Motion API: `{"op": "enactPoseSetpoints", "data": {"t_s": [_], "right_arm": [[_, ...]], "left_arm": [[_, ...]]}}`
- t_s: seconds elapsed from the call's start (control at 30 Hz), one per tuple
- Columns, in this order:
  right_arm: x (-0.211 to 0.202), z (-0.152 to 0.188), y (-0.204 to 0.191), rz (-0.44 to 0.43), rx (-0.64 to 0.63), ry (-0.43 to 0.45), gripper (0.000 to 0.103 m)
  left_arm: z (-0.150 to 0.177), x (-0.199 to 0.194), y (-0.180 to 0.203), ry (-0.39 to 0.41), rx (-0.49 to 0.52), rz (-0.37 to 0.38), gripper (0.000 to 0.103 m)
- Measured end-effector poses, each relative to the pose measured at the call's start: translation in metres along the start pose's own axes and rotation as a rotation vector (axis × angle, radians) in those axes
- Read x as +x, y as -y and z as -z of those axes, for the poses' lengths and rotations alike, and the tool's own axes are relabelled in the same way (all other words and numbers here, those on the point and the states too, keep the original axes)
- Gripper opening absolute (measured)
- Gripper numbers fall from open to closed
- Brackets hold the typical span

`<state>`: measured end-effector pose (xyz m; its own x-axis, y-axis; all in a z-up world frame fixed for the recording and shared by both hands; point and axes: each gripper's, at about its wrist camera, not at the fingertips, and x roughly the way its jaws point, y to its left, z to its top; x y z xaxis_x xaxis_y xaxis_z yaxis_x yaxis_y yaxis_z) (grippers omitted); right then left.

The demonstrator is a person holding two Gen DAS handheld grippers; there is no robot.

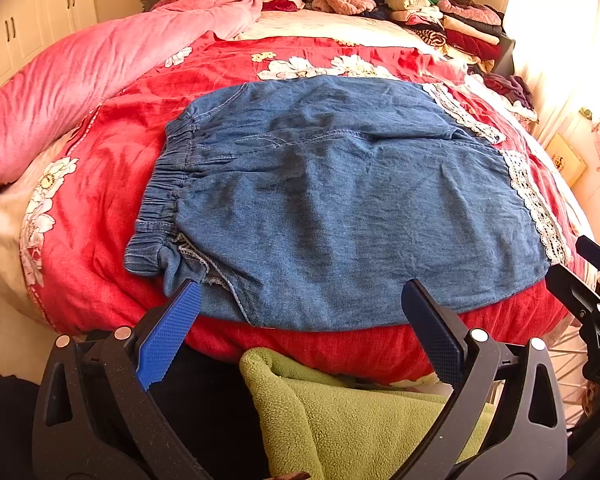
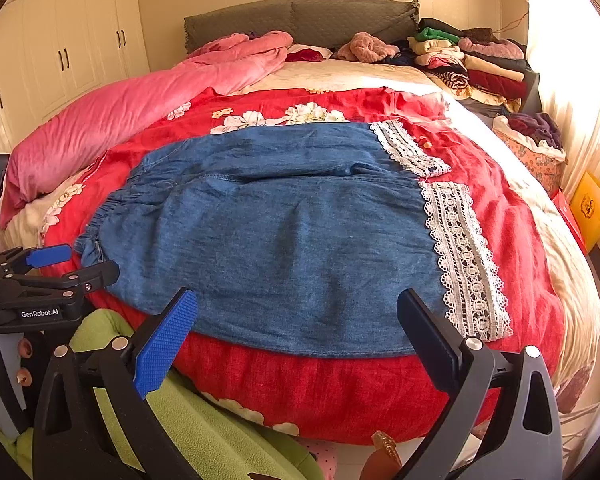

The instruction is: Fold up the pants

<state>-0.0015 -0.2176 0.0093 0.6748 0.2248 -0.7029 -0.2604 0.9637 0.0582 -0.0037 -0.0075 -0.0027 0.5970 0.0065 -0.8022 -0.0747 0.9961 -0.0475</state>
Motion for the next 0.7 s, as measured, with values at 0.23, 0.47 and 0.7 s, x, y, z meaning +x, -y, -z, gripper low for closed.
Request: {"op": "enactPoseSetpoints", "data": {"t_s": [0.23,0.47,0.7], "right_arm": [[0.004,-0.004,-0.003,0.001,-0.013,-0.004,0.099],[0.009,-0.009,-0.004,-0.002,-0.016,-0.004,0.099],[0.018,-0.024,-0.009,-0.014,-0.034,0.004,0.099]], "left_arm": [[-0.002,0.002,-0.001,-0.004,-0.001,-0.001,0.094],[-0.006,0.006,-0.009,-0.010,-0.004,-0.002,0.094],[-0.017,0.012,-0.022,-0.011,-0.020,-0.007,0.094]]}}
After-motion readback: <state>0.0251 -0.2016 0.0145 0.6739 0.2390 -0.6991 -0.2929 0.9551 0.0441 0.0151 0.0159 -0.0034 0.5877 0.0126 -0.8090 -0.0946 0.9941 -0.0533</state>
